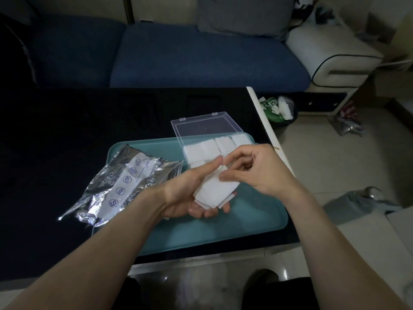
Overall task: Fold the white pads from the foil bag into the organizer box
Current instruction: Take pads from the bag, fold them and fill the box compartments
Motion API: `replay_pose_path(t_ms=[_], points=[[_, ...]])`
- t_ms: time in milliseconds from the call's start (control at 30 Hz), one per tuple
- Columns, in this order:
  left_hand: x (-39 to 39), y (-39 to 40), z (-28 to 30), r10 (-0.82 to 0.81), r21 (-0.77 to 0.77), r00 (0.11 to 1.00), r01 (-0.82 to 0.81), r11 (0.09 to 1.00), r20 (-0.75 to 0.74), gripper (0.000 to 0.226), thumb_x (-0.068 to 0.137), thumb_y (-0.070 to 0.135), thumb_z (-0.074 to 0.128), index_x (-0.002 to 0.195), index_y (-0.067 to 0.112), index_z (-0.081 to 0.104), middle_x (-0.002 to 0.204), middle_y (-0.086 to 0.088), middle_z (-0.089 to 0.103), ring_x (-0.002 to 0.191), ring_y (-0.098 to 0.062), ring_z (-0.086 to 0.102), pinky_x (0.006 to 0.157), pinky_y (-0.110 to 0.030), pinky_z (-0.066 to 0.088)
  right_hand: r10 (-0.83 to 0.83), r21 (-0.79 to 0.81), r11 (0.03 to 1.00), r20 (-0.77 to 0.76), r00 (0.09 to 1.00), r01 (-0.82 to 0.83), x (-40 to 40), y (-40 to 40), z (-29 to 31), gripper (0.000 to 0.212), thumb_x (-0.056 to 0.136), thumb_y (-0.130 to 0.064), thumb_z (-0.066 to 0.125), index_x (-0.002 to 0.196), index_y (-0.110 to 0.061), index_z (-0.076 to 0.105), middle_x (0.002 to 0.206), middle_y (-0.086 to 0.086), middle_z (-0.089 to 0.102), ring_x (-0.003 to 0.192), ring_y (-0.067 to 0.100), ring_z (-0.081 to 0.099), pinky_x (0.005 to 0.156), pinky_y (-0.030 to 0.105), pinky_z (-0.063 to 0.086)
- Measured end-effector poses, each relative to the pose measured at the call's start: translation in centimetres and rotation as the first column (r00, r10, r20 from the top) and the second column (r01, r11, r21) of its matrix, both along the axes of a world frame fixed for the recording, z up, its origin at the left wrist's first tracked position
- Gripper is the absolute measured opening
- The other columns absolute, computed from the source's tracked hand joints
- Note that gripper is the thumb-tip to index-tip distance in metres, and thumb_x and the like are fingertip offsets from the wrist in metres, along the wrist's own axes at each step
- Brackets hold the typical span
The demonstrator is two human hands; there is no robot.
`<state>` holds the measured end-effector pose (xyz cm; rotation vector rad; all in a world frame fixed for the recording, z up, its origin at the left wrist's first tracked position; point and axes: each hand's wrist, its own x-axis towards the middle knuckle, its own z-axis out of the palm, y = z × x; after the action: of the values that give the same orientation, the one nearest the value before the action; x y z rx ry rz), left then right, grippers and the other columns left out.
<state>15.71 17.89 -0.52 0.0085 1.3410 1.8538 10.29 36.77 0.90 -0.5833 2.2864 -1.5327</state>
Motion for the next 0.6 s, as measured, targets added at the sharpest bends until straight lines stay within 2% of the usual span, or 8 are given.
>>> replay_pose_path(t_ms=[100,167,233,300,400,467,600], points=[[0.3,0.0,-0.2,0.005,-0.055,0.996,-0.010,0.998,-0.090,0.053,0.092,0.051,0.054,0.113,0.003,0.059,0.083,-0.017,0.064,0.049,-0.015,0.050,0.032,-0.016,0.026,-0.047,-0.039,0.998,-0.057,0.997,0.045,0.1,-0.5,-0.3,0.023,0.070,-0.012,0.090,0.086,-0.011,0.073,0.073,0.002,0.075,0.068,0.013,0.070,0.067,0.024,0.055],[0.2,0.3,-0.6,0.098,-0.078,0.988,-0.108,0.991,-0.122,0.039,0.096,0.033,0.055,0.113,-0.002,0.056,0.083,-0.018,0.066,0.049,-0.016,0.052,0.033,-0.017,0.029,-0.113,-0.090,0.991,-0.102,0.988,0.104,0.2,-1.0,-0.6,0.016,0.078,-0.015,0.085,0.089,-0.011,0.073,0.080,0.001,0.075,0.071,0.012,0.070,0.067,0.019,0.053],[-0.2,0.5,-0.7,0.236,-0.064,0.964,-0.245,0.967,-0.123,0.029,0.100,0.024,0.049,0.113,0.000,0.057,0.086,-0.020,0.068,0.051,-0.020,0.057,0.036,-0.019,0.036,-0.175,-0.150,0.976,-0.103,0.979,0.158,0.0,-1.0,-0.6,0.010,0.090,-0.019,0.073,0.098,-0.013,0.071,0.091,-0.001,0.074,0.077,0.010,0.069,0.067,0.017,0.051],[-0.4,0.4,-0.5,0.354,-0.007,0.931,-0.356,0.934,-0.095,0.028,0.102,0.023,0.044,0.114,0.001,0.058,0.089,-0.022,0.068,0.057,-0.023,0.062,0.040,-0.023,0.044,-0.141,-0.095,0.986,-0.042,0.989,0.136,-0.4,-0.5,-0.7,0.014,0.092,-0.022,0.070,0.105,-0.016,0.070,0.097,-0.004,0.073,0.086,0.009,0.069,0.072,0.017,0.050],[-0.5,0.4,-0.2,0.435,0.068,0.898,-0.430,0.900,-0.068,0.036,0.102,0.025,0.042,0.118,-0.003,0.056,0.085,-0.018,0.068,0.061,-0.025,0.065,0.046,-0.026,0.051,-0.013,0.093,0.996,0.001,1.000,0.013,-0.3,-0.1,-1.2,0.028,0.082,-0.026,0.082,0.108,-0.023,0.072,0.101,-0.012,0.073,0.091,0.008,0.069,0.084,0.027,0.055],[-0.4,0.6,0.0,0.456,0.100,0.889,-0.450,0.888,-0.049,0.036,0.103,0.026,0.039,0.119,-0.001,0.057,0.084,-0.018,0.069,0.065,-0.028,0.069,0.052,-0.028,0.057,-0.035,0.090,0.995,-0.044,0.998,0.039,-0.2,-0.4,-1.5,0.035,0.078,-0.022,0.085,0.110,-0.022,0.072,0.101,-0.015,0.073,0.090,0.008,0.069,0.086,0.029,0.057],[-0.4,0.9,0.3,0.499,0.174,0.866,-0.487,0.856,-0.035,0.030,0.105,0.028,0.035,0.120,0.010,0.054,0.093,-0.022,0.071,0.075,-0.035,0.072,0.068,-0.035,0.062,-0.157,0.056,0.985,-0.073,0.985,0.161,-0.2,-0.8,-1.3,0.033,0.077,-0.021,0.086,0.107,-0.020,0.071,0.097,-0.006,0.073,0.089,0.007,0.070,0.088,0.028,0.057]])
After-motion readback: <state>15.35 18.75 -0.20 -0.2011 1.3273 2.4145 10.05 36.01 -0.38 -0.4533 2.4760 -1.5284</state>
